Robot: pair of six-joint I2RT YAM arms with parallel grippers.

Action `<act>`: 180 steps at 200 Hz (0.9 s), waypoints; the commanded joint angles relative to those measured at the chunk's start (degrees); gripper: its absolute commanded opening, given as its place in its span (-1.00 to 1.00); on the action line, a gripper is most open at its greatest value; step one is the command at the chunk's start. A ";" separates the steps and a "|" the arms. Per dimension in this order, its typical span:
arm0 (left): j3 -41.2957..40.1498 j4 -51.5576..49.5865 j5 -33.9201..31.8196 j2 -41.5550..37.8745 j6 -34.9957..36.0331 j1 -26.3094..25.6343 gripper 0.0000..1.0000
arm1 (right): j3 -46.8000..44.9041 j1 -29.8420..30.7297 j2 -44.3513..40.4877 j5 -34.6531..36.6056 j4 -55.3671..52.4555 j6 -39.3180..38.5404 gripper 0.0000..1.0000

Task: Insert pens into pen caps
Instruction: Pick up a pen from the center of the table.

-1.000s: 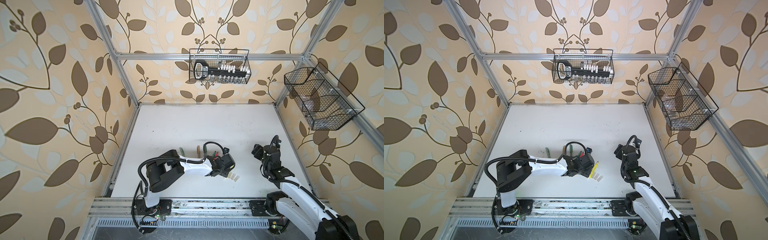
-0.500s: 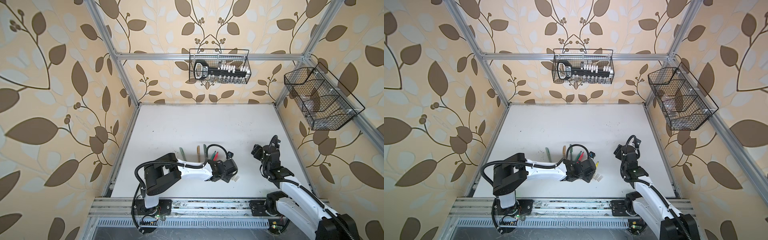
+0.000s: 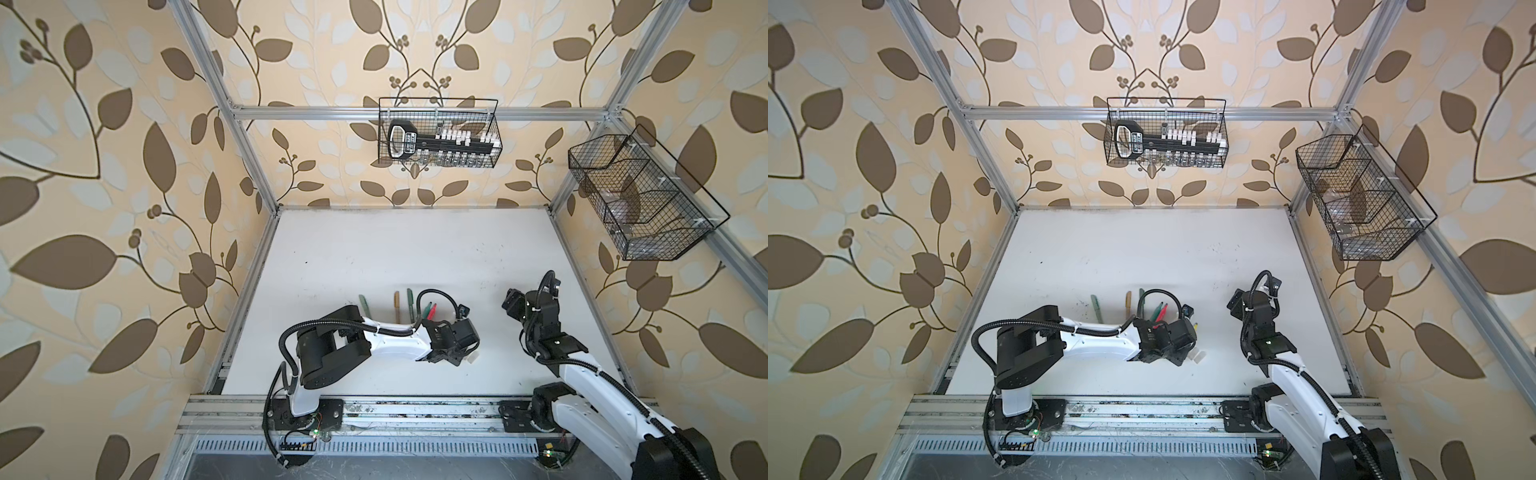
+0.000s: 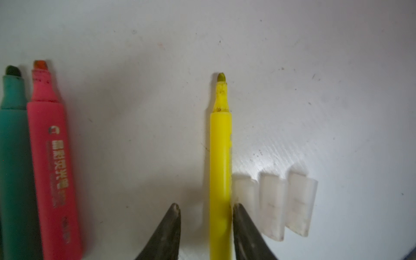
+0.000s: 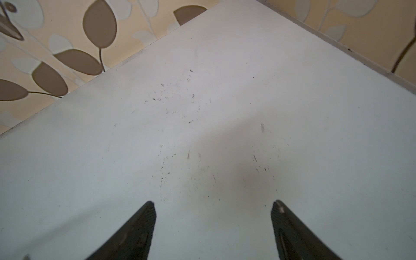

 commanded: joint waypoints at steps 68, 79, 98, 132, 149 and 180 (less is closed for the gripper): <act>3.65 -3.63 -3.61 4.23 0.07 0.15 -0.30 | 0.70 -0.36 -0.67 1.97 -0.59 0.49 0.64; 3.31 -3.52 -3.70 4.24 -0.06 0.15 -0.41 | 0.61 -0.59 -0.99 2.57 -1.02 1.17 0.65; 1.88 -2.60 -4.45 3.48 -0.46 0.15 -0.57 | 0.44 -1.67 -2.00 3.06 -2.18 2.48 0.68; -1.57 -0.50 -9.06 0.42 -1.12 0.32 -0.83 | 2.18 -4.89 -4.80 -1.22 -6.33 11.33 0.63; -3.97 0.90 -10.42 -2.63 -0.61 0.58 -0.91 | 2.93 -1.55 -5.92 -2.81 -4.09 14.90 0.58; -9.79 4.39 -10.72 -10.50 -0.03 3.36 -1.00 | 5.96 11.61 -5.62 7.07 -0.84 21.46 0.77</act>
